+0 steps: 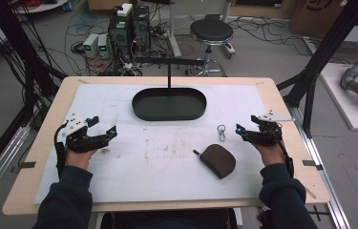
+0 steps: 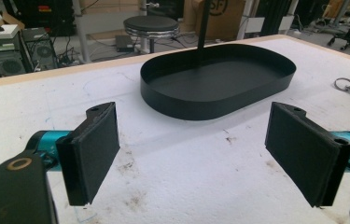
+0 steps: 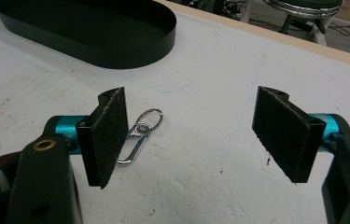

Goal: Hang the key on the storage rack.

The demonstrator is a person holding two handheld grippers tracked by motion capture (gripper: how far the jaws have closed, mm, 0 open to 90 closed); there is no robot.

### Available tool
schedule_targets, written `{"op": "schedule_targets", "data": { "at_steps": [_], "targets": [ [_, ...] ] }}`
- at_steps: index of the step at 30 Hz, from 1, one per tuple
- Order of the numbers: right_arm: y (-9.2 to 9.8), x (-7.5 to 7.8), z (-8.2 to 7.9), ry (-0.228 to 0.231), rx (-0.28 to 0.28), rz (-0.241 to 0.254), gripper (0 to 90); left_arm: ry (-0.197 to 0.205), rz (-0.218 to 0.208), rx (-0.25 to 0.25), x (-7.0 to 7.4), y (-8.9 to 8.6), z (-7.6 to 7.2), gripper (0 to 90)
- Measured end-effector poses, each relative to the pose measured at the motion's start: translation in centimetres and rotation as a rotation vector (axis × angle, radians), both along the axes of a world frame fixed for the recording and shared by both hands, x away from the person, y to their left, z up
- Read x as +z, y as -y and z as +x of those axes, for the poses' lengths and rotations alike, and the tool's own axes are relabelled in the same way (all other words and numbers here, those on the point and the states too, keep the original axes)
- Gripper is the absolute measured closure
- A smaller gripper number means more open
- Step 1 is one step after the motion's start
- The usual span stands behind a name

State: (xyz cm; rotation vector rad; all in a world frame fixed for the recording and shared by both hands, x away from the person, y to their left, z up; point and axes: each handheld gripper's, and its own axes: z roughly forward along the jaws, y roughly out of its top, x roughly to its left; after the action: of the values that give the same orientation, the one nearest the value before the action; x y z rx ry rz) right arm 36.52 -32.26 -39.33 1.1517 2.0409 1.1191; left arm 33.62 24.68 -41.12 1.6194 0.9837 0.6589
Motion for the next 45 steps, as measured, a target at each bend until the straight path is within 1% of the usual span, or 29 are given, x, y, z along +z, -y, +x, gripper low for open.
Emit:
{"op": "schedule_targets", "data": {
  "at_steps": [5, 9, 11, 15, 16, 17, 18, 19, 20, 21, 22, 24, 25, 27, 28, 29, 30, 31, 33, 36, 37, 38, 39, 40, 42, 43, 45],
  "targets": [
    [0.0, 0.0, 0.0, 0.001, 0.001, 0.005, 27.2, -0.002, -0.005, 0.008, -0.1, -0.1, 0.1, 17.6],
    [0.0, -0.1, 0.1, -0.003, 0.0, 0.001, 27.3, -0.007, -0.002, 0.007, -0.1, -0.1, 0.1, 18.0],
    [-0.1, -0.1, 0.0, -0.004, 0.005, 0.008, 27.5, -0.007, 0.002, 0.006, -0.2, 0.0, 0.0, 18.1],
    [-0.1, -0.2, 0.1, -0.017, -0.001, 0.017, 27.5, -0.012, 0.001, 0.007, -0.2, 0.0, 0.0, 18.2],
    [0.0, -0.3, 0.3, -0.027, -0.003, 0.023, 27.9, -0.014, 0.009, 0.004, -0.3, 0.0, 0.0, 18.3],
    [0.0, -0.3, 0.3, -0.027, -0.003, 0.023, 27.9, -0.014, 0.009, 0.004, -0.3, 0.0, 0.0, 18.4],
    [-0.1, -0.5, 0.5, -0.045, 0.008, 0.025, 30.8, -0.017, 0.018, 0.001, -0.3, 0.1, 0.0, 18.6],
    [-0.1, -0.5, 0.5, -0.045, 0.008, 0.025, 30.8, -0.017, 0.018, 0.001, -0.3, 0.1, 0.0, 18.6],
    [-0.5, -0.9, 0.9, -0.065, 0.016, 0.02, 33.6, -0.022, 0.025, -0.003, -0.4, 0.2, 0.1, 18.7],
    [-0.5, -0.9, 0.9, -0.065, 0.016, 0.02, 33.6, -0.022, 0.025, -0.003, -0.4, 0.2, 0.1, 18.8],
    [-0.7, -1.2, 1.2, -0.08, 0.026, 0.016, 34.8, -0.027, 0.032, -0.005, -0.5, 0.2, 0.0, 18.8],
    [-1.4, -1.9, 1.8, -0.125, 0.045, 0.008, 40.1, -0.026, 0.03, -0.012, -0.5, 0.4, -0.2, 19.0],
    [-2.0, -2.4, 2.1, -0.152, 0.063, -0.008, 43.0, -0.028, 0.032, -0.014, -0.5, 0.4, -0.2, 19.2],
    [-2.7, -3.0, 2.6, -0.173, 0.082, -0.045, 47.7, -0.028, 0.038, -0.015, -0.5, 0.4, -0.3, 19.6],
    [-3.0, -3.3, 2.9, -0.19, 0.084, -0.055, 49.4, -0.029, 0.037, -0.015, -0.5, 0.4, -0.3, 19.6],
    [-3.2, -3.5, 3.3, -0.202, 0.089, -0.049, 49.6, -0.029, 0.037, -0.013, -0.5, 0.3, -0.3, 19.6],
    [-3.4, -3.8, 4.1, -0.227, 0.084, -0.033, 49.7, -0.031, 0.036, -0.012, -0.6, 0.3, -0.2, 19.7],
    [-3.4, -3.8, 4.1, -0.227, 0.084, -0.033, 49.7, -0.033, 0.036, -0.013, -0.6, 0.3, -0.2, 19.7],
    [-3.4, -4.1, 4.9, -0.248, 0.077, -0.011, 49.7, -0.037, 0.033, -0.012, -0.7, 0.3, -0.2, 19.8],
    [-3.4, -4.7, 5.8, -0.287, 0.071, 0.02, 49.7, -0.041, 0.039, -0.015, -0.7, 0.3, -0.1, 19.9],
    [-3.4, -4.8, 5.9, -0.297, 0.077, 0.021, 49.9, -0.042, 0.04, -0.015, -0.8, 0.3, -0.1, 19.9],
    [-3.5, -5.1, 6.0, -0.311, 0.094, 0.032, 52.1, -0.043, 0.041, -0.015, -0.8, 0.3, -0.1, 20.1],
    [-3.5, -5.1, 6.0, -0.311, 0.094, 0.032, 52.1, -0.044, 0.041, -0.016, -0.8, 0.3, -0.1, 20.1],
    [-3.6, -5.1, 6.0, -0.311, 0.104, 0.035, 55.3, -0.045, 0.046, -0.014, -0.8, 0.3, -0.1, 20.1],
    [-3.7, -5.0, 5.8, -0.307, 0.126, 0.023, 61.0, -0.045, 0.046, -0.018, -0.8, 0.4, -0.1, 20.2],
    [-3.7, -5.0, 5.8, -0.307, 0.126, 0.023, 61.0, -0.045, 0.046, -0.018, -0.8, 0.4, -0.1, 20.2],
    [-3.8, -4.9, 5.8, -0.301, 0.15, 0.01, 64.8, -0.047, 0.045, -0.018, -0.8, 0.4, -0.1, 20.2]
  ]
}}
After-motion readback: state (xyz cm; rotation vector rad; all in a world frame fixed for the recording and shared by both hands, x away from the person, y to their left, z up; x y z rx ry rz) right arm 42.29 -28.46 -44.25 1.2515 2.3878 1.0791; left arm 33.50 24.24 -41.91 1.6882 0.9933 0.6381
